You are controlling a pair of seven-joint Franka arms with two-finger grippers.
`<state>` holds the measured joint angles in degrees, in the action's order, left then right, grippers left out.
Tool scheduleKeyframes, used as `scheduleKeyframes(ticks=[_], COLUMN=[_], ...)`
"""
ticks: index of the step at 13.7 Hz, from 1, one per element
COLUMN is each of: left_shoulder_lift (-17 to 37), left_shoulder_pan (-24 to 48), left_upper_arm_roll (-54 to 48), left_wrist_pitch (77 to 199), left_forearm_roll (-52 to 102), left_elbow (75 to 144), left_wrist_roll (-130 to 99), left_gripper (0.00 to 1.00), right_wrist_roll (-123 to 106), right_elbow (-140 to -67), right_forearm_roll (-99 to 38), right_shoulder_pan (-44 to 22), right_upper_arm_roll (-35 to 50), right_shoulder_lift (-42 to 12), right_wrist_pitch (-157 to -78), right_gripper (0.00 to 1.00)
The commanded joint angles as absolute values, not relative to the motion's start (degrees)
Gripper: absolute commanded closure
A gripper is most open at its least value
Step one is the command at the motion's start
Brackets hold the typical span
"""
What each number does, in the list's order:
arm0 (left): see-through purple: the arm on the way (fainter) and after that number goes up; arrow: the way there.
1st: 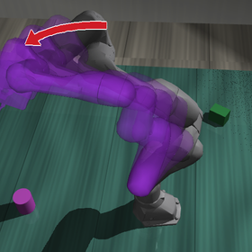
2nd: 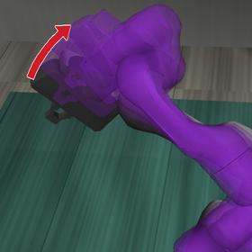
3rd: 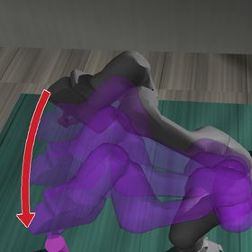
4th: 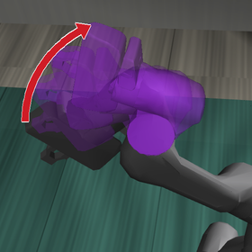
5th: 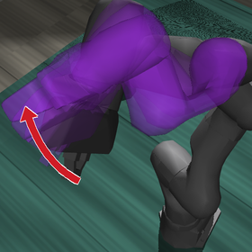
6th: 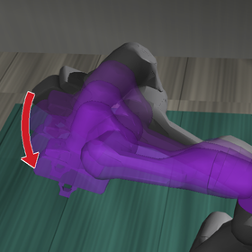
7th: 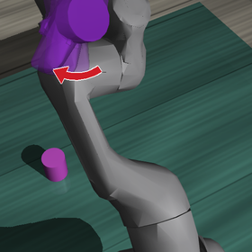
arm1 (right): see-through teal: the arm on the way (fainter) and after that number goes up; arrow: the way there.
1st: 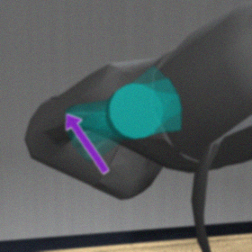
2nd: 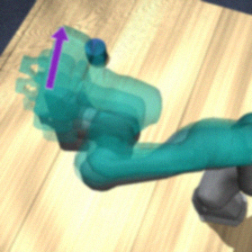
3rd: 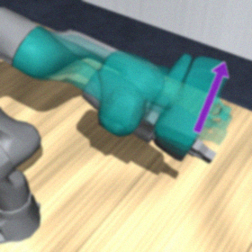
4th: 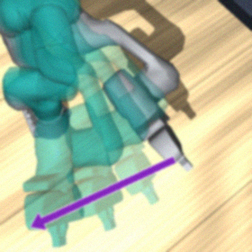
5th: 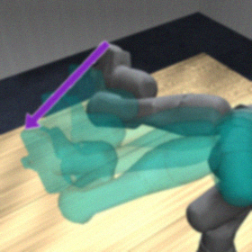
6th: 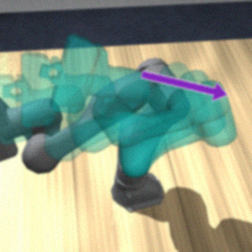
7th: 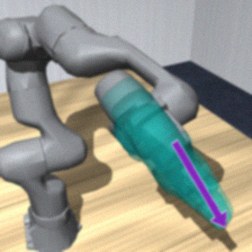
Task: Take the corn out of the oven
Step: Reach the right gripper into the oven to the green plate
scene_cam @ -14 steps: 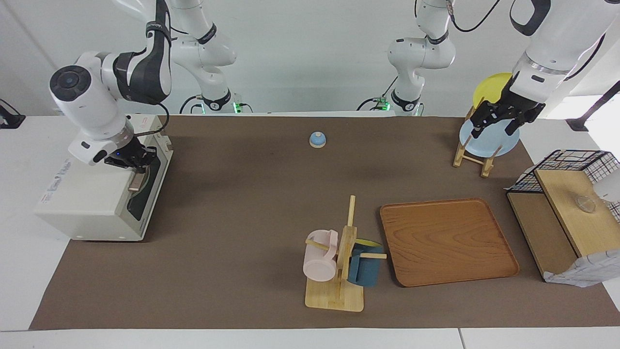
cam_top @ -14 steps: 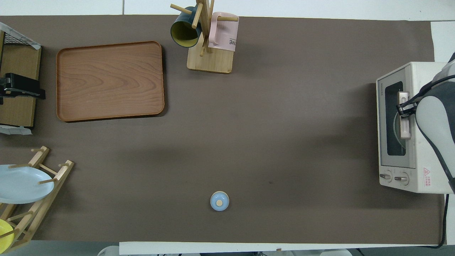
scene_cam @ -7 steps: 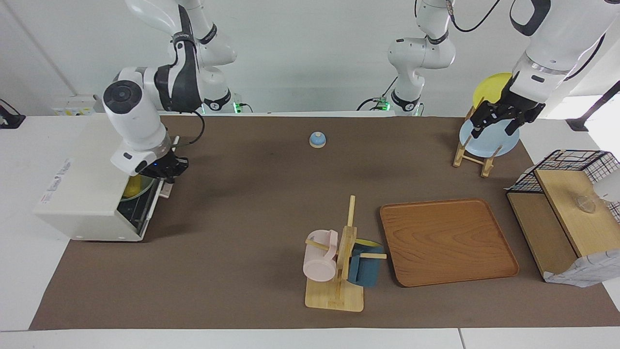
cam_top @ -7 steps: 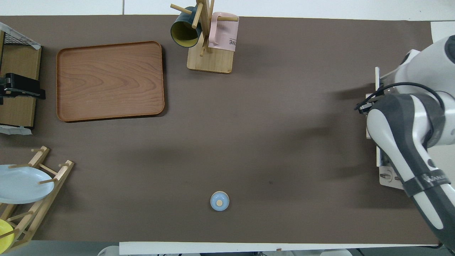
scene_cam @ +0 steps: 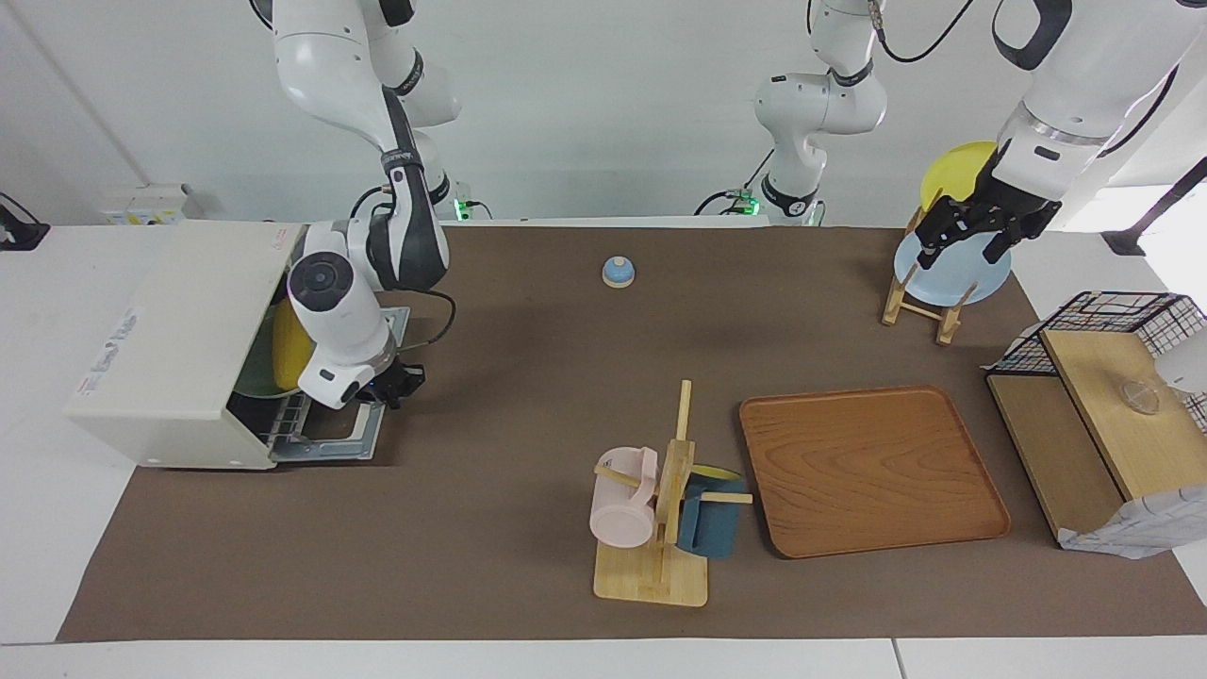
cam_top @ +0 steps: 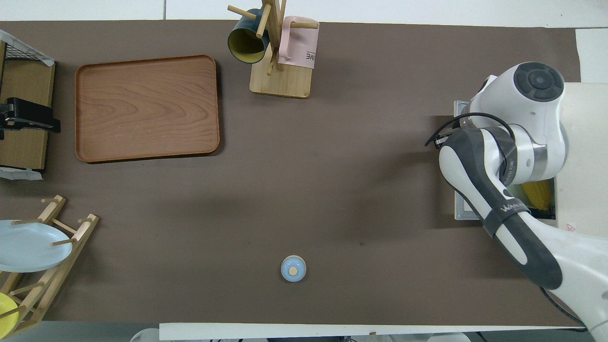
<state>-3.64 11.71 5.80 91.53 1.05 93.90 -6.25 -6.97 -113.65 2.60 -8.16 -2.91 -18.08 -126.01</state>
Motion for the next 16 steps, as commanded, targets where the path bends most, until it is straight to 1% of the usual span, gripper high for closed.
scheduleKeyframes(ticks=[1,2,3,4,5,6,7,9,11,12,13,14,16], left_shoulder_lift=[-4.57,-4.57,-4.57,-4.57,-4.57,-4.57,-4.57,-4.57,-4.57,-4.57,-4.57,-4.57,-4.57], left_shoulder_pan=[11.60,11.51,11.51,11.51,11.51,11.60,11.51,11.51,11.51,11.60,11.60,11.60,11.51], left_upper_arm_roll=[5.80,5.80,5.80,5.80,5.80,5.80,5.80,5.80,5.80,5.80,5.80,5.80,5.80], left_wrist_pitch=[91.49,91.49,91.49,91.41,91.49,91.41,91.49,91.41,91.49,91.49,91.41,91.49,91.49], left_forearm_roll=[0.44,0.44,0.44,0.44,0.44,0.44,0.44,0.44,0.44,0.44,0.44,0.44,0.44], left_elbow=[94.75,94.75,94.75,94.75,94.75,94.75,94.75,94.75,94.75,94.75,94.75,94.75,94.75], left_wrist_roll=[-5.98,-5.98,-5.98,-5.98,-5.98,-5.98,-5.98,-5.98,-5.98,-5.98,-5.98,-5.98,-5.98], left_gripper=[0.00,0.00,0.00,0.00,0.00,0.00,0.00,0.00,0.00,0.00,0.00,0.00,0.00], right_wrist_roll=[-5.64,-4.58,-2.66,-0.37,1.74,2.71,2.72,2.64,2.81,2.81,2.73,2.64,2.29], right_elbow=[-114.61,-114.44,-113.82,-112.95,-111.72,-110.75,-110.57,-110.48,-109.78,-109.69,-109.86,-110.47,-112.23], right_forearm_roll=[5.10,3.97,1.08,-2.16,-4.55,-4.66,-4.66,-4.22,-0.55,2.69,4.20,5.09,5.27], right_shoulder_pan=[-6.59,-6.59,-6.59,-6.59,-6.68,-6.59,-6.50,-5.37,-4.05,-3.09,-2.38,-1.33,0.96], right_upper_arm_roll=[-4.75,-4.22,-2.91,-1.77,-0.19,1.04,1.05,0.62,0.35,0.35,0.44,0.44,0.61], right_shoulder_lift=[-17.93,-17.93,-18.10,-18.19,-17.76,-16.97,-15.05,-11.01,-8.97,-8.70,-8.53,-8.00,-7.48], right_wrist_pitch=[-128.93,-128.94,-129.11,-129.02,-128.76,-127.80,-125.97,-118.34,-110.69,-108.39,-107.33,-107.14,-107.84], right_gripper=[1.00,0.99,0.92,0.83,0.76,0.72,0.70,0.68,0.68,0.62,0.55,0.52,0.51])
